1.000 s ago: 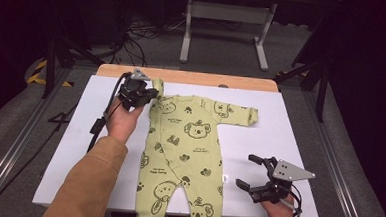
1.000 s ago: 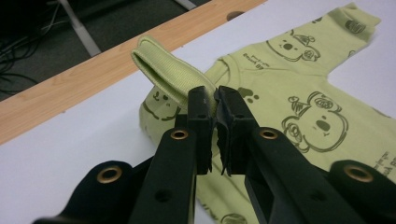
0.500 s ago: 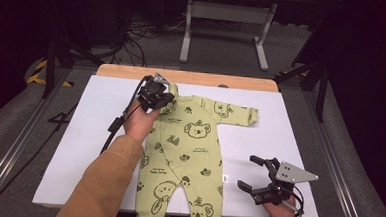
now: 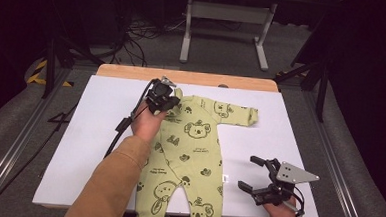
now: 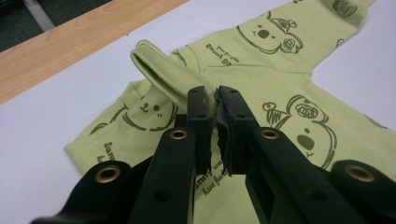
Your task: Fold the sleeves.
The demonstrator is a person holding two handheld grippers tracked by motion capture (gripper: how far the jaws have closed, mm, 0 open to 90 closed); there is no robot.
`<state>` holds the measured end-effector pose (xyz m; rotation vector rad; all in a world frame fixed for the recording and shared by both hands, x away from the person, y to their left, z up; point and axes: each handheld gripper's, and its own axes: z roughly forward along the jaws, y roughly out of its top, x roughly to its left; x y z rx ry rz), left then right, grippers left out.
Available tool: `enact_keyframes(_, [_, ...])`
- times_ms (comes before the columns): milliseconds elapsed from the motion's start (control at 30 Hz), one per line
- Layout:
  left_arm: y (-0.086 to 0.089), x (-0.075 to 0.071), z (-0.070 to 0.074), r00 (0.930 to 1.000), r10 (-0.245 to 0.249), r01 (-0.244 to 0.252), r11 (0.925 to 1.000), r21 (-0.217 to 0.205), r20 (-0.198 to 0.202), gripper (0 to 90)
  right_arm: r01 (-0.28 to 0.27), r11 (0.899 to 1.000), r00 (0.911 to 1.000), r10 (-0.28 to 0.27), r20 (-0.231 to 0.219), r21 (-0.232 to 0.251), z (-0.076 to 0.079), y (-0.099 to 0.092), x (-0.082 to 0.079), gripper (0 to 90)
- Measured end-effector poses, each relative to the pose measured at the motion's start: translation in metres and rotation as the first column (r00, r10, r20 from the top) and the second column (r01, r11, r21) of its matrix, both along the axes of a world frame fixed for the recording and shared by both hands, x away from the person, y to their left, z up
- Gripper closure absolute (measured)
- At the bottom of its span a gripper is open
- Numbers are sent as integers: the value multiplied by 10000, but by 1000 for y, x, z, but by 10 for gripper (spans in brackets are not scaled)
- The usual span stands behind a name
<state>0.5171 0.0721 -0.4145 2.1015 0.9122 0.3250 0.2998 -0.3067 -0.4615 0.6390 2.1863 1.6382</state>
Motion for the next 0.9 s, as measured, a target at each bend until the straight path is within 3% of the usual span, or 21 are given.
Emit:
enact_keyframes(67, [1, 1, 0, 9998, -122, 115, 9988, -472, -138, 774, -12, 10000, 10000, 12, 0, -6, 0, 0, 0, 74])
enact_keyframes(133, [2, 0, 1, 9994, -255, 222, 9920, -1246, -250, 582, -28, 10000, 10000, 28, 13, 7, 0, 0, 0, 74])
enact_keyframes(267, [6, -6, 8, 9987, -491, 458, 9845, -1696, -155, 464, -21, 10000, 10000, 21, -84, -20, -1, 0, 2, 74])
enact_keyframes(333, [12, -15, 14, 9985, -536, 535, 9755, -2133, 55, 381, -22, 10000, 10000, 21, -79, -61, -1, 1, 2, 74])
enact_keyframes(400, [17, -22, 15, 9969, -424, 558, 9756, -2124, 668, 286, -5, 10000, 10000, 5, -98, -78, -1, 1, 2, 74])
enact_keyframes(433, [18, -25, 17, 9960, -441, 593, 9767, -2063, 778, 206, -5, 10000, 9999, 4, -109, -91, -1, 1, 3, 74])
enact_keyframes(600, [32, -44, 23, 9879, -646, 925, 9752, -2010, 1409, 15, 59, 9998, 9999, -61, -144, -175, -2, 2, 4, 74])
enact_keyframes(900, [66, -86, 37, 9731, -959, 1388, 9697, -2008, 2095, 4, 109, 9995, 9997, -116, -233, -286, -3, 3, 6, 73])
